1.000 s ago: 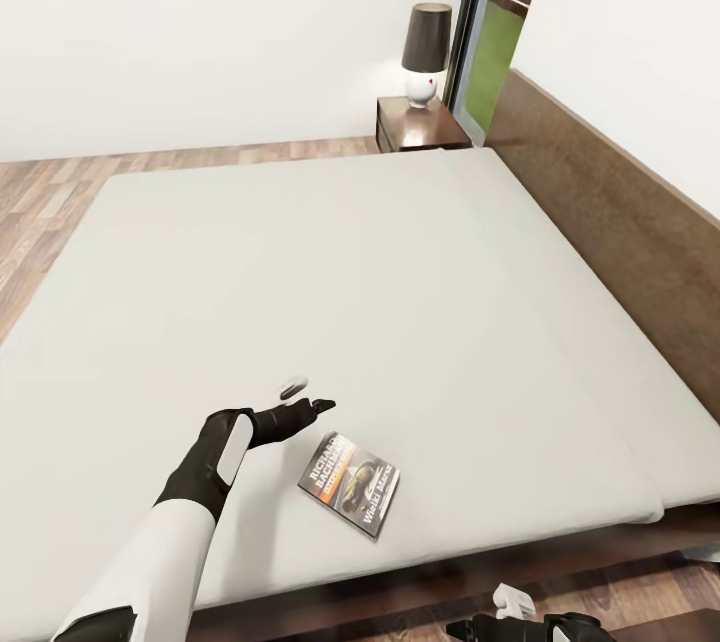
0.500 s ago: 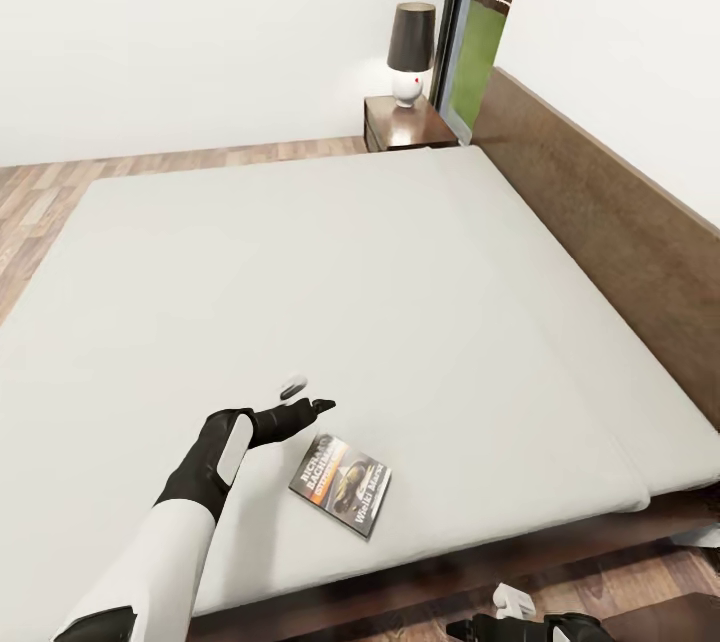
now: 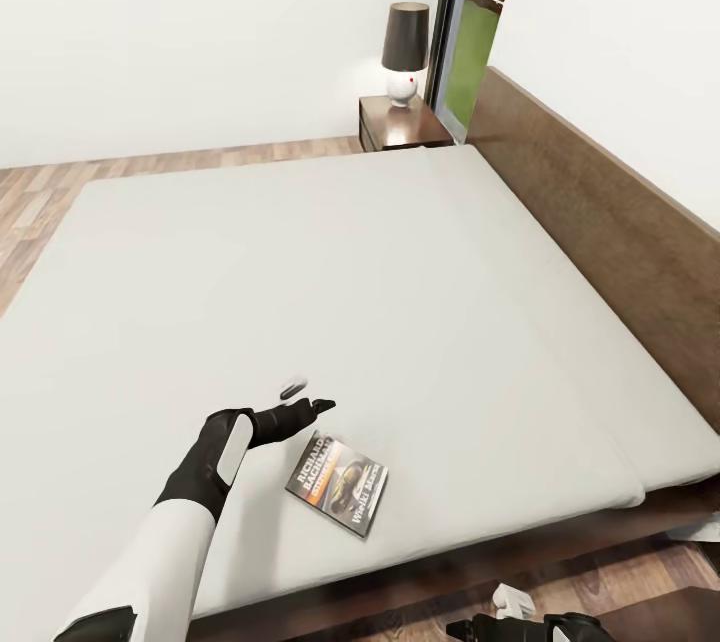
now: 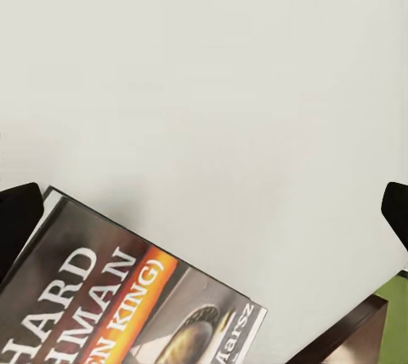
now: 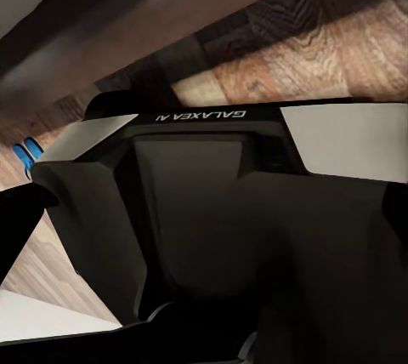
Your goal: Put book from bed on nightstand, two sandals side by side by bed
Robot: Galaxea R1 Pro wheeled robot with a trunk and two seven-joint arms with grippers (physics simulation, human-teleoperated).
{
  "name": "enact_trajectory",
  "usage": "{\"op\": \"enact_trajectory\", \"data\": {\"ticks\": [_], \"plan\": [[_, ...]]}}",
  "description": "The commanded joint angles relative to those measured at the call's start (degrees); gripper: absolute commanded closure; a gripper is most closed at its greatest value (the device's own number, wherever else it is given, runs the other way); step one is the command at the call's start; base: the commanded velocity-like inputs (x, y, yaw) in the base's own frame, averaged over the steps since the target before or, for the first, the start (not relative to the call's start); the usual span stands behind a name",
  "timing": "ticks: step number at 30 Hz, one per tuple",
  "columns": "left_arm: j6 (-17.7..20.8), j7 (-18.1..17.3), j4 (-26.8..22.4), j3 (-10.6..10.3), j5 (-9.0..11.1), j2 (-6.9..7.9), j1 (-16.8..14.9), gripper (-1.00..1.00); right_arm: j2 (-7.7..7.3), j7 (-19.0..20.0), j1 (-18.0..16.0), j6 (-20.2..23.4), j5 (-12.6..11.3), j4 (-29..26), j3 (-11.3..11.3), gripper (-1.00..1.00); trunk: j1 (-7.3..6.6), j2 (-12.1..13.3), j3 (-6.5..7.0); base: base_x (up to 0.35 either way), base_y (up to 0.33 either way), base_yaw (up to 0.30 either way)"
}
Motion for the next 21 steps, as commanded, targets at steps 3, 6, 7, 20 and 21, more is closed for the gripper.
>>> {"op": "enact_trajectory", "data": {"ticks": [3,6,7,20,21], "plan": [[0.4,-0.2,0.0,0.3,0.0,-0.08,0.0,-1.00,-0.06,0.0,0.0,0.3,-0.6,-0.1,0.4,-1.00,0.66,-1.2,-0.57,0.000,0.000,0.000],[0.4,-0.2,0.0,0.3,0.0,-0.08,0.0,-1.00,-0.06,0.0,0.0,0.3,-0.6,-0.1,0.4,-1.00,1.32,-2.4,-1.11,0.000,0.000,0.000],[0.4,-0.1,0.0,0.3,0.0,-0.08,0.0,-1.00,-0.06,0.0,0.0,0.3,-0.6,-0.1,0.4,-1.00,1.54,-2.8,-1.29,0.000,0.000,0.000],[0.4,-0.2,0.0,0.3,0.0,-0.08,0.0,-1.00,-0.06,0.0,0.0,0.3,-0.6,-0.1,0.4,-1.00,4.39,-8.0,-3.63,0.000,0.000,0.000],[0.4,-0.2,0.0,0.3,0.0,-0.08,0.0,-1.00,-0.06,0.0,0.0,0.3,-0.6,-0.1,0.4,-1.00,4.39,-8.0,-3.63,0.000,0.000,0.000]]}}
